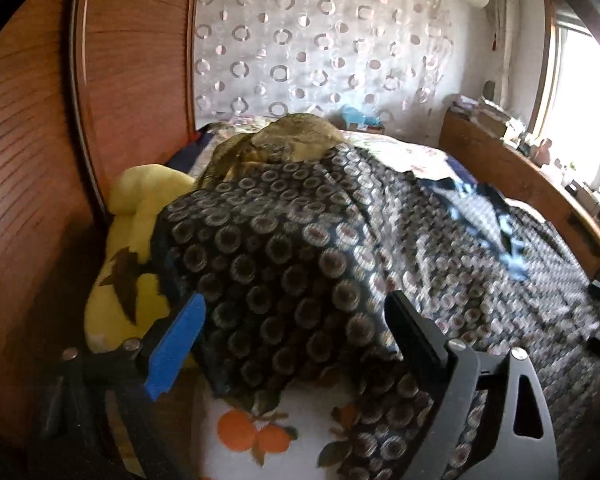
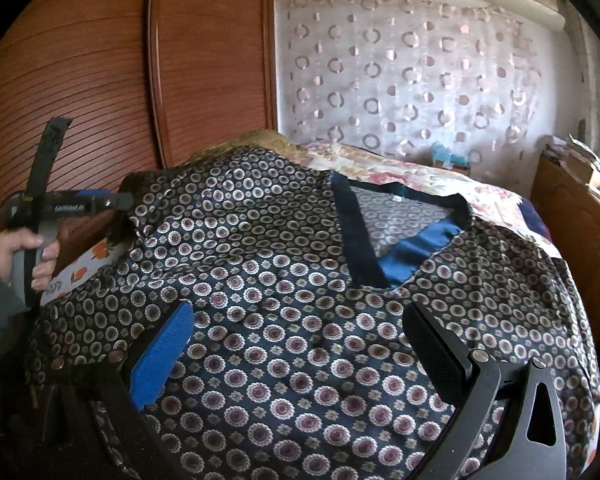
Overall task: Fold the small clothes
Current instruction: 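Lower the left gripper onto the shirt's side edge and close it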
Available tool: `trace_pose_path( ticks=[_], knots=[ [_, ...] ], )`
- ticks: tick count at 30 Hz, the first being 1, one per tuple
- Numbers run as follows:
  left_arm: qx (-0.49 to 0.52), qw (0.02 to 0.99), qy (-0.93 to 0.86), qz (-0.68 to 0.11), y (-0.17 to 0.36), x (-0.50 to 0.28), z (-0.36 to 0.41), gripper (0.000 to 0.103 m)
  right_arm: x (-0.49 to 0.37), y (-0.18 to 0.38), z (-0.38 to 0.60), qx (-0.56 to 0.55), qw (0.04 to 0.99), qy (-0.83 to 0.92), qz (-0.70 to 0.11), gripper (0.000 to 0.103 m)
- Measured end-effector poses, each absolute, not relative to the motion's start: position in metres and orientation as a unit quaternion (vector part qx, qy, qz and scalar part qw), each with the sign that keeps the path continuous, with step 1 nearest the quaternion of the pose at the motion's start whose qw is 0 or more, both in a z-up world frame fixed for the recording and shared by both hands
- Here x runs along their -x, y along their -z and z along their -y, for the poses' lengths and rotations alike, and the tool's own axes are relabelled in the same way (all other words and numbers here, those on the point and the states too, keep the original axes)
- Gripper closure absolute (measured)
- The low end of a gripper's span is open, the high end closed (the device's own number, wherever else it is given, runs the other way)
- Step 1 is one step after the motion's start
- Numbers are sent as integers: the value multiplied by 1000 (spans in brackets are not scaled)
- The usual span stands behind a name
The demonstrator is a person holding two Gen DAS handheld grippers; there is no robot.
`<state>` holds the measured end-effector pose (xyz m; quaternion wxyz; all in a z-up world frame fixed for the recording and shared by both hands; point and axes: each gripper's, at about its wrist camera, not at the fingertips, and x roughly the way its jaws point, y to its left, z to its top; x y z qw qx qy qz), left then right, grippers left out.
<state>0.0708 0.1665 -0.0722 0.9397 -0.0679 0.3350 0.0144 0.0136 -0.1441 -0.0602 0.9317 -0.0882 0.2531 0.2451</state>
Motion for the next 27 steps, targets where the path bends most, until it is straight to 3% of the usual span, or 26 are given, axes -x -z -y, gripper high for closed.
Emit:
trace_pose_path(
  ticks=[3, 6, 8, 10, 12, 17, 27],
  knots=[
    [76, 938, -9, -337, 68, -83, -167, 18, -19, 58, 140, 94, 930, -250, -254, 0],
    [84, 935, -6, -345, 67, -96, -167, 32, -26, 54, 132, 95, 927, -259, -253, 0],
    [93, 931, -4, -353, 68, -104, -168, 49, -32, 54, 127, 92, 925, -267, -254, 0],
    [93, 931, -4, -352, 69, -108, -169, 80, -36, 54, 123, 91, 923, -273, -256, 0],
    [95, 933, 5, -347, 68, -108, -169, 95, -38, 55, 119, 93, 922, -274, -257, 0],
    [74, 944, 10, -320, 56, -100, -159, 102, -36, 59, 121, 85, 920, -277, -263, 0],
    [66, 949, -7, -309, 43, -96, -158, 102, -33, 58, 133, 66, 925, -267, -262, 0]
  ],
)
